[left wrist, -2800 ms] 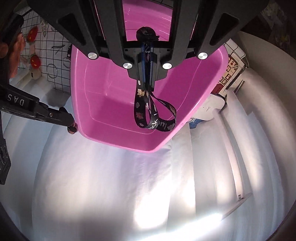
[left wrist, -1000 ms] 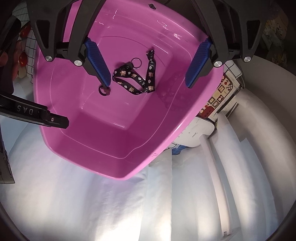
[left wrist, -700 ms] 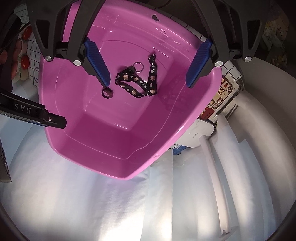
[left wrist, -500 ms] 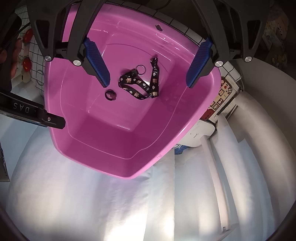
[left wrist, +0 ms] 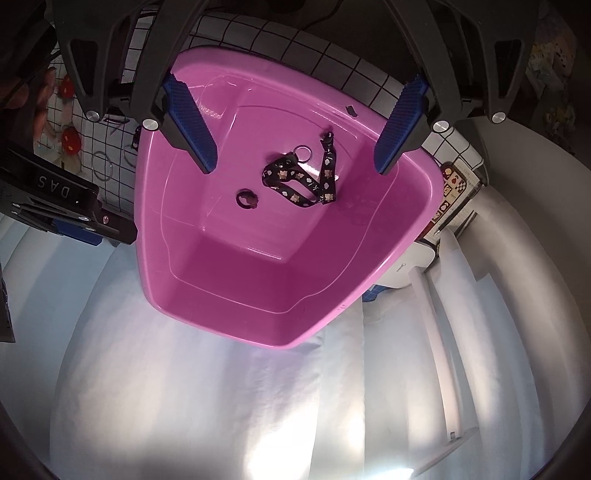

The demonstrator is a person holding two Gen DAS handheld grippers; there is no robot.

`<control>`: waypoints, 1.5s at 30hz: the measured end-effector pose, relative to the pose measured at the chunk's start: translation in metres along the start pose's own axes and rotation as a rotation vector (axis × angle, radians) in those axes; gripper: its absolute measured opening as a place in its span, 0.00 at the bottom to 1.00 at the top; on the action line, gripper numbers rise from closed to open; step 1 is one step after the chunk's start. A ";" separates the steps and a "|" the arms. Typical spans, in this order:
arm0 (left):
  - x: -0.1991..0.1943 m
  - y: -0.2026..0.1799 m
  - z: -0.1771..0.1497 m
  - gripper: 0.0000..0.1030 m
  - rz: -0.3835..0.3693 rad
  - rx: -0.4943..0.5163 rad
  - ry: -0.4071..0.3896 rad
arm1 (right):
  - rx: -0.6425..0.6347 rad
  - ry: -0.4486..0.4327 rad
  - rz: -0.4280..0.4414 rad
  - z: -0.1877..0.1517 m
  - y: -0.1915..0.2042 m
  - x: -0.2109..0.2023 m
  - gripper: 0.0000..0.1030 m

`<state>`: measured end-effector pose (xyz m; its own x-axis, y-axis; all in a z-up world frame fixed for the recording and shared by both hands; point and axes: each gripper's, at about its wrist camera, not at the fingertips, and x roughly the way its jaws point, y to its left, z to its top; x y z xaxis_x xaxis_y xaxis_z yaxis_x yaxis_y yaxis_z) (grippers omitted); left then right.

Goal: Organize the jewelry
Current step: 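Withdraw both tools from the tub back over the table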

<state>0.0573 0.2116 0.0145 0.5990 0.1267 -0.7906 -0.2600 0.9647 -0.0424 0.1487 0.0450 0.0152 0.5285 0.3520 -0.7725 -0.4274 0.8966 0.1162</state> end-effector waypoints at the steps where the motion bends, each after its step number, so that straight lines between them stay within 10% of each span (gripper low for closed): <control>1: -0.002 -0.003 -0.002 0.83 -0.006 0.003 0.000 | 0.002 -0.004 -0.002 -0.004 -0.001 -0.003 0.59; 45: -0.041 -0.206 -0.103 0.85 -0.210 0.325 0.013 | 0.341 -0.035 -0.332 -0.237 -0.178 -0.150 0.61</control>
<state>0.0081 -0.0161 -0.0077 0.6034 -0.0820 -0.7932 0.1217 0.9925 -0.0100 -0.0280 -0.2312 -0.0373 0.6227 0.0348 -0.7817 0.0311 0.9971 0.0692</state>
